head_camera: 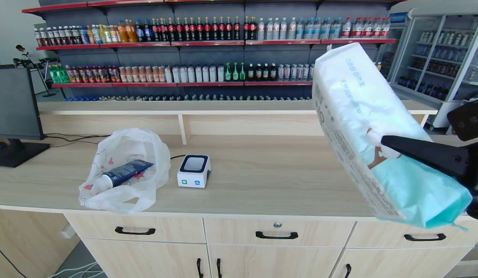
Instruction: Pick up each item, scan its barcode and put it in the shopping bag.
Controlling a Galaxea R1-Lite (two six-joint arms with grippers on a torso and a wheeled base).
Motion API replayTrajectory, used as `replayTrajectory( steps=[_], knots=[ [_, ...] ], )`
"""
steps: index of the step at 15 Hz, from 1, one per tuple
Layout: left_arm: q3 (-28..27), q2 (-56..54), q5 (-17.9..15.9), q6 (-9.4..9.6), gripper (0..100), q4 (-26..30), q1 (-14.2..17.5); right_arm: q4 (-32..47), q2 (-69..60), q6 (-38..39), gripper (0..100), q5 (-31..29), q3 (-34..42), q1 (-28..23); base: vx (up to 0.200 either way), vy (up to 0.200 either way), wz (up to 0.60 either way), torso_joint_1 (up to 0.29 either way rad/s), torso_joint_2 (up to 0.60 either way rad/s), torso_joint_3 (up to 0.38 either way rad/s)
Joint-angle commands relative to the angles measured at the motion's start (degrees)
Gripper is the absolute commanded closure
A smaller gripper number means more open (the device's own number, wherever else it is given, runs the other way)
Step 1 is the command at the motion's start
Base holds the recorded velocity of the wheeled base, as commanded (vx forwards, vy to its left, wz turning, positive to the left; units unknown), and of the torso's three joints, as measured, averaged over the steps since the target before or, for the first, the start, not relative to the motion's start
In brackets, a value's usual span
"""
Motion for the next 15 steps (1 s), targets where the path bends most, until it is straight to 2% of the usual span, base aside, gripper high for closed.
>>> replayTrajectory(
  steps=[1, 2, 4, 5, 9, 12, 14, 15],
  knots=[
    [0.0, 0.0, 0.0, -0.03, 100, 0.0, 0.0, 0.3, 6.1, -9.8, 100, -2.6, -1.0, 0.0, 0.000, 0.000, 0.00, 0.000, 0.00, 0.000],
    [0.0, 0.0, 0.0, -0.03, 100, 0.0, 0.0, 0.3, 8.8, -17.7, 100, -7.8, -0.6, 0.5, 0.000, 0.000, 0.00, 0.000, 0.00, 0.000],
    [0.0, 0.0, 0.0, -0.11, 100, 0.0, 0.0, 0.4, 9.9, -19.9, 100, -18.5, 0.3, 0.9, 0.000, 0.000, 0.00, 0.000, 0.00, 0.000],
    [0.0, 0.0, 0.0, -0.11, 100, 0.0, 0.0, 0.4, 10.1, -19.8, 100, -20.8, 1.0, 1.1, 0.000, 0.000, 0.00, 0.000, 0.00, 0.000],
    [0.0, 0.0, 0.0, -0.20, 100, 0.0, 0.0, 0.5, 11.8, -19.7, 100, -23.9, 1.1, -0.6, 0.000, 0.000, 0.00, 0.000, 0.00, 0.000],
    [0.0, 0.0, 0.1, -0.20, 100, 0.0, 0.0, 2.2, 12.3, -21.7, 100, -23.8, 0.4, -0.6, 0.000, 0.000, 0.00, 0.000, 0.00, 0.000],
    [0.0, 0.0, 0.1, -0.38, 100, 0.0, 0.1, 12.1, 11.7, -32.2, 100, -24.3, -4.9, -2.0, 0.000, 0.000, 0.00, 0.000, 0.00, 0.000],
    [0.0, 0.0, 0.1, -0.47, 100, 0.0, 0.1, 16.9, 10.9, -37.0, 100, -25.6, -10.4, -2.2, 0.000, 0.000, 0.00, 0.000, 0.00, 0.000]
  ],
)
